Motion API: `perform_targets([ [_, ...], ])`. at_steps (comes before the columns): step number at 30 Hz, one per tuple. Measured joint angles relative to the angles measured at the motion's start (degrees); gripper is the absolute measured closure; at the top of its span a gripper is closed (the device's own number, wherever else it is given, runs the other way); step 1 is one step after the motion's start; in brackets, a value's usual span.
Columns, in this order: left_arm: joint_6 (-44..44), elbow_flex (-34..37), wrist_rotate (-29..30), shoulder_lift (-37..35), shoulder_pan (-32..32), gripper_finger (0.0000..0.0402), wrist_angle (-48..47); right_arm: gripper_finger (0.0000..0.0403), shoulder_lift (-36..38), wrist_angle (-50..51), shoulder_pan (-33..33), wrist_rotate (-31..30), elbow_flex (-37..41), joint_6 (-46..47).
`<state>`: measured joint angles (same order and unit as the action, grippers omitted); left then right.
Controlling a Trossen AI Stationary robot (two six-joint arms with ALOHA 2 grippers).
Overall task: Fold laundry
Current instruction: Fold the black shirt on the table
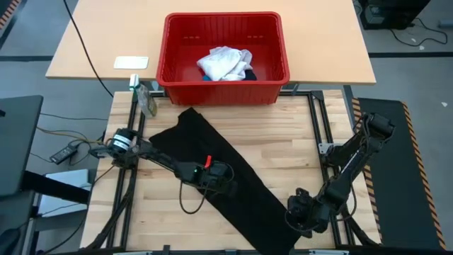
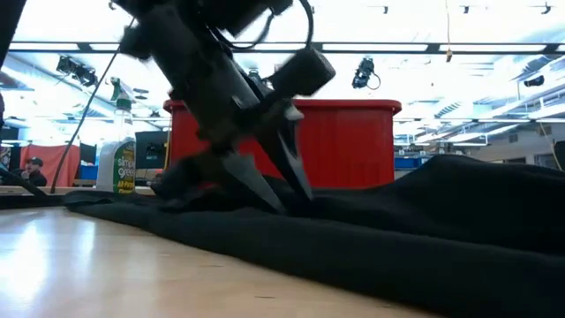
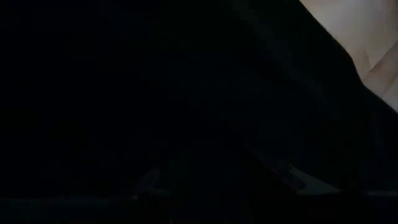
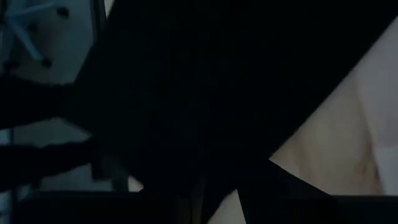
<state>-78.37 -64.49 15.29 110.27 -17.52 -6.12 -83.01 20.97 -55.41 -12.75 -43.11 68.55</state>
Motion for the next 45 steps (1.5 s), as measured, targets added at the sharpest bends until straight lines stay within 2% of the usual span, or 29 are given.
perform_targets([
  [3, 0.20, -0.06, 0.08, -3.59, -0.37, 0.0260, -2.57, 0.0303, -1.70, -1.56, 0.60, -1.49, 0.25, -1.74],
  [7, 1.68, -0.07, 0.75, -8.34, -0.90, 0.0260, -6.85, 0.0266, -4.16, -7.01, 0.91, -1.15, 0.24, -6.34],
  [13, 2.19, -0.11, 7.87, -14.49, -3.14, 0.0260, -10.35, 0.0197, -8.73, -9.16, 0.63, -0.40, 0.24, -8.40],
  [16, 2.21, -0.11, 10.41, -15.97, -4.59, 0.0260, -10.39, 0.0188, -10.54, -9.39, 0.74, 1.20, 0.25, -8.46],
  [18, 2.03, -0.11, 12.11, -16.36, -5.43, 0.0260, -10.37, 0.0201, -10.98, -9.55, 0.74, 1.77, 0.17, -8.30],
  [20, 1.18, -0.11, 13.93, -16.54, -6.45, 0.0260, -10.37, 0.0231, -11.14, -10.08, 0.58, 2.02, 0.17, -8.25],
  [25, -0.33, -0.11, 16.40, -16.65, -8.50, 0.0268, -9.30, 0.0355, -8.86, -11.35, 0.24, 3.79, 0.26, -7.67],
  [27, -0.41, -0.11, 16.41, -16.65, -9.22, 0.0279, -8.61, 0.0387, -7.32, -12.39, 0.26, 4.99, 0.24, -7.72],
  [33, -1.02, -0.11, 16.46, -16.65, -10.94, 0.0314, -6.02, 0.0372, -4.32, -19.18, -0.11, 8.61, 0.24, -9.06],
  [36, -0.52, -0.11, 16.46, -16.60, -11.56, 0.0330, -4.18, 0.0379, -6.12, -25.57, 0.10, 12.23, 0.24, -13.08],
  [40, -0.33, -0.11, 16.44, -16.58, -11.74, 0.0343, -1.12, 0.0383, -10.10, -33.90, 1.68, 14.20, 0.24, -16.13],
  [45, 0.63, -0.13, 16.44, -16.58, -11.74, 0.0345, 2.92, 0.0340, -12.80, -37.85, 4.52, 19.59, 0.24, -14.44],
])
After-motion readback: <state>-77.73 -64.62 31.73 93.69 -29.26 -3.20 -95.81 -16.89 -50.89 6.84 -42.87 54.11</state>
